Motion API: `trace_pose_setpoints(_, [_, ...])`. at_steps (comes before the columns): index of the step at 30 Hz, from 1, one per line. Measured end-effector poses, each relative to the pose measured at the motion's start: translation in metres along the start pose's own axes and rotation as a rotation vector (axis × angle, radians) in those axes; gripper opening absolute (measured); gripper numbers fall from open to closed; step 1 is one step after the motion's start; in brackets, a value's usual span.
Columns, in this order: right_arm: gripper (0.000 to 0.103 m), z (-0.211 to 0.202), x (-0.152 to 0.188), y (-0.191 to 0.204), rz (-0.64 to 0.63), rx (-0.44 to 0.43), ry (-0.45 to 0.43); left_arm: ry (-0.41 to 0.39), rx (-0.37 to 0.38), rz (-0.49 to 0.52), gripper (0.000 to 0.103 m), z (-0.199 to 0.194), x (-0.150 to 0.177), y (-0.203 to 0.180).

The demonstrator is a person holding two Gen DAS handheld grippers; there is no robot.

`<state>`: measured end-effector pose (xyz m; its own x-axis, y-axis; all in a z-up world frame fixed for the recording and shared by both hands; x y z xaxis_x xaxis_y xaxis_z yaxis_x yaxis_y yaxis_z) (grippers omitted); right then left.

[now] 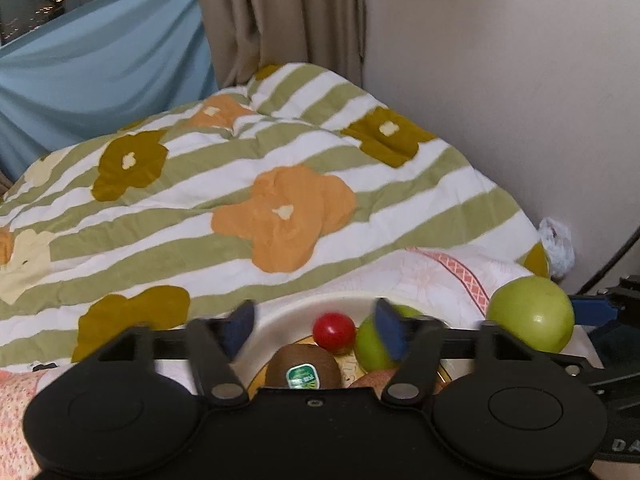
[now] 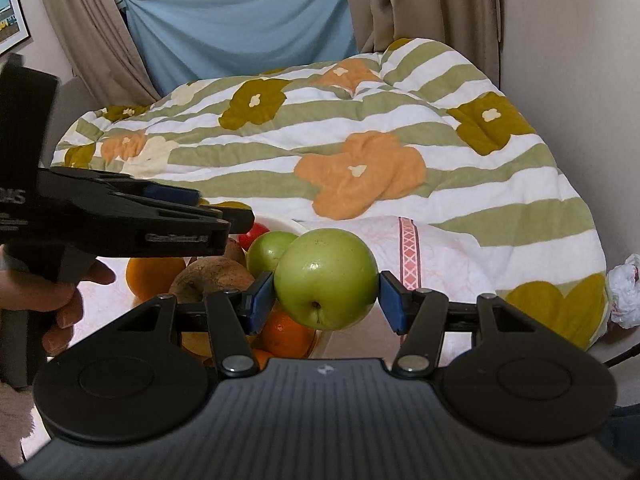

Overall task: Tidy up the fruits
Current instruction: 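Lower the tomato and green apple into the duck bowl and open both tools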

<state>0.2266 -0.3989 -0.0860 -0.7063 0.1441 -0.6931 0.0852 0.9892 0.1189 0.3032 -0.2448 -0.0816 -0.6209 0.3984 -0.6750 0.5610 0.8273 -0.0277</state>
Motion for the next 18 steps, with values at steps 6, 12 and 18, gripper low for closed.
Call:
trace_pose_setpoints(6, [0.071, 0.002, -0.002, 0.000, -0.027, -0.014, 0.006, -0.036, -0.030, -0.063, 0.080, -0.036, 0.012, 0.004])
trace_pose_setpoints(12, [0.071, 0.012, -0.006, 0.007, -0.063, -0.053, 0.018, -0.042, -0.097, -0.092, 0.080, -0.059, 0.032, 0.005])
trace_pose_setpoints(18, [0.071, 0.024, -0.008, 0.008, -0.066, -0.072, 0.032, -0.044, -0.147, -0.139, 0.080, -0.076, 0.048, 0.013])
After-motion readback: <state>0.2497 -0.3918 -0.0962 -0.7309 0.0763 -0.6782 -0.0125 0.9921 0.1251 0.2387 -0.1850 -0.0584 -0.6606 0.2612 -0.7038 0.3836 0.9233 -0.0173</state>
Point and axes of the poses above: each gripper's, at about its wrist camera, not at the fingertips, and z roughly the way its jaws point, y to its left, x to its underside, the point moved 1 cm from there along z, roughly the way its jaws point, and after that the axes turned 6 degrees about x, right-handed, at the moved point
